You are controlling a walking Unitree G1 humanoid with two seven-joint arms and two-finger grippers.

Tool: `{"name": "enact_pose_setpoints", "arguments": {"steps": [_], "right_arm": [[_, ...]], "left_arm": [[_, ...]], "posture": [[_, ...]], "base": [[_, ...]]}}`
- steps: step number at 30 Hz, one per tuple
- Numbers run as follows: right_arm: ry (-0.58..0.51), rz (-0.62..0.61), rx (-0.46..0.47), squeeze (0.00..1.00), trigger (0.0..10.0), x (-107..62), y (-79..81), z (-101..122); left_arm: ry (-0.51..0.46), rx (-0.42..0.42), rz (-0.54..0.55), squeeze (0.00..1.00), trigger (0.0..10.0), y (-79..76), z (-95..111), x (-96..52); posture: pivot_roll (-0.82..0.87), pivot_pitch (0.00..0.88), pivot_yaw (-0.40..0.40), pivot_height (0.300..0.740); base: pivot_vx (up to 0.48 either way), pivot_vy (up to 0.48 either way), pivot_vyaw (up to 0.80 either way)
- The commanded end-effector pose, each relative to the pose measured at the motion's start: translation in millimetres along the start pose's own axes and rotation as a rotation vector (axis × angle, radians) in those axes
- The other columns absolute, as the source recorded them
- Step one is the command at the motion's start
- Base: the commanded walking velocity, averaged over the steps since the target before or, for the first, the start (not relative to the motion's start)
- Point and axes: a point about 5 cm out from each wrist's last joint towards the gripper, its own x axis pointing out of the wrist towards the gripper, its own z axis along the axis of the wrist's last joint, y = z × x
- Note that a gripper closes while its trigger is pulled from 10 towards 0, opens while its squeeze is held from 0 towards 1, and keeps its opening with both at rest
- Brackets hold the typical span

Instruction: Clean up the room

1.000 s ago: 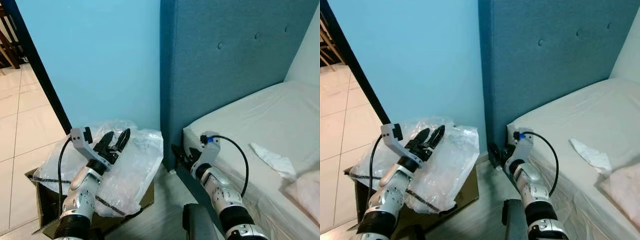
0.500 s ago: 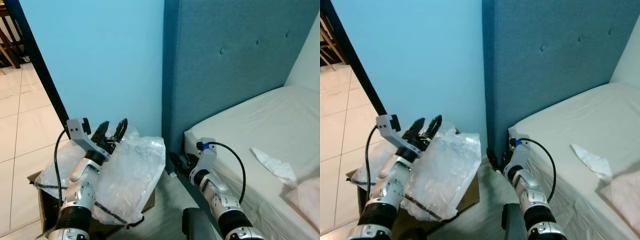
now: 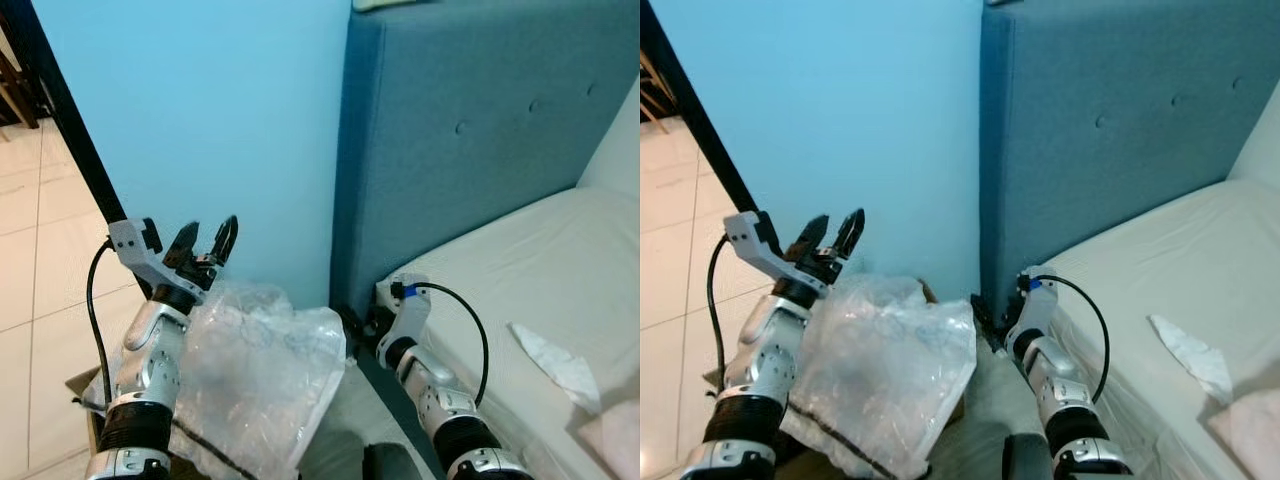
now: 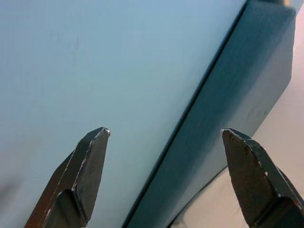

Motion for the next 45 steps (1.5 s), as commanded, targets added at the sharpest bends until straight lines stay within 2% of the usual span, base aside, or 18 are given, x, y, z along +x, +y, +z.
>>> {"name": "enact_pose_setpoints", "arguments": {"steps": [1,9,10,11,13,15,17,18,20,22,25,28,30,31,32,36,40,45], "right_arm": [[0.011,-0.011,-0.003,0.0,10.0,-1.8,-2.5,-4.7],[0.032,-0.03,-0.01,0.0,10.0,-5.1,-8.7,-10.1],[0.037,-0.034,-0.011,0.0,10.0,-6.0,-9.9,-11.4],[0.037,-0.034,-0.011,0.0,10.0,-6.0,-9.9,-11.4],[0.047,-0.039,-0.015,0.0,10.0,-7.6,-11.5,-14.4],[0.047,-0.039,-0.015,0.0,10.0,-7.6,-11.5,-14.4],[0.064,-0.045,-0.022,0.0,10.0,-9.5,-12.9,-19.1],[0.064,-0.045,-0.022,0.0,10.0,-9.5,-12.9,-19.1],[0.1,-0.062,-0.035,0.0,10.0,-14.3,-17.2,-28.3],[0.111,-0.068,-0.039,0.0,10.0,-15.9,-18.8,-31.2],[0.162,-0.094,-0.051,0.0,10.0,-23.9,-25.8,-43.0],[0.177,-0.103,-0.056,0.0,10.0,-26.0,-27.7,-46.0],[0.199,-0.116,-0.063,0.0,10.0,-29.2,-30.2,-50.7],[0.199,-0.116,-0.063,0.0,10.0,-29.2,-30.2,-50.7],[0.21,-0.124,-0.067,0.0,10.0,-30.7,-31.4,-53.3],[0.22,-0.133,-0.074,0.0,10.0,-31.9,-32.3,-55.2],[0.325,-0.183,-0.147,0.0,10.0,-43.2,-37.9,-73.7],[0.367,-0.191,-0.191,0.0,10.0,-48.3,-39.5,-81.1]], "left_arm": [[0.019,-0.019,0.003,0.0,10.0,2.7,-2.1,-5.3],[0.103,-0.086,-0.036,0.0,10.0,-4.6,-25.8,-20.3],[0.159,-0.098,-0.047,0.0,10.0,-9.5,-41.0,-28.6],[0.159,-0.098,-0.047,0.0,10.0,-9.5,-41.0,-28.6],[0.266,-0.114,-0.05,0.0,10.0,-17.1,-70.0,-48.5],[0.266,-0.114,-0.05,0.0,10.0,-17.1,-70.0,-48.5],[0.338,-0.117,-0.031,0.0,10.0,-19.2,-88.4,-66.7],[0.338,-0.117,-0.031,0.0,10.0,-19.2,-88.4,-66.7],[0.392,-0.112,0.012,0.0,10.0,-14.5,-99.6,-85.9],[0.404,-0.11,0.024,0.0,10.0,-12.8,-101.5,-90.9],[0.423,-0.086,0.115,0.0,10.0,8.8,-98.9,-109.8],[0.439,-0.072,0.15,0.0,10.0,16.9,-99.2,-119.5],[0.49,-0.071,0.209,0.0,10.0,28.3,-104.5,-144.7],[0.49,-0.071,0.209,0.0,10.0,28.3,-104.5,-144.7],[0.519,-0.076,0.228,0.0,10.0,31.0,-108.8,-156.7],[0.539,-0.083,0.236,0.0,10.0,31.5,-112.4,-164.4],[0.648,-0.143,0.299,0.0,10.0,27.1,-136.5,-187.2],[0.685,-0.157,0.332,0.0,10.0,25.7,-144.4,-191.8]], "posture": [[-0.05,0.0,-0.016,0.635],[-0.05,0.0,-0.02,0.653],[-0.05,0.0,-0.021,0.658],[-0.05,0.0,-0.021,0.658],[-0.06,0.0,-0.02,0.667],[-0.06,0.0,-0.02,0.667],[-0.06,0.0,-0.023,0.676],[-0.06,0.0,-0.023,0.676],[-0.06,0.0,-0.027,0.685],[-0.05,0.0,-0.028,0.69],[-0.04,0.0,-0.035,0.703],[-0.04,0.0,-0.035,0.708],[-0.03,0.0,-0.035,0.717],[-0.03,0.0,-0.035,0.717],[-0.03,0.0,-0.035,0.722],[-0.03,0.0,-0.035,0.722],[-0.02,0.0,-0.045,0.722],[-0.02,0.0,-0.047,0.722]], "base": [[0.0,0.0,0.0],[0.0,0.0,0.0],[0.0,0.0,0.0],[0.0,0.0,0.0],[0.0,0.0,0.0],[0.0,0.0,0.0],[0.0,0.0,0.0],[0.0,0.0,0.0],[0.0,0.0,0.0],[0.0,0.0,0.0],[0.0,0.0,0.0],[0.0,0.0,0.0],[0.0,0.0,0.0],[0.0,0.0,0.0],[0.0,0.0,0.0],[0.0,0.0,0.0],[0.0,-0.472,0.0],[0.0,-0.472,0.0]]}}
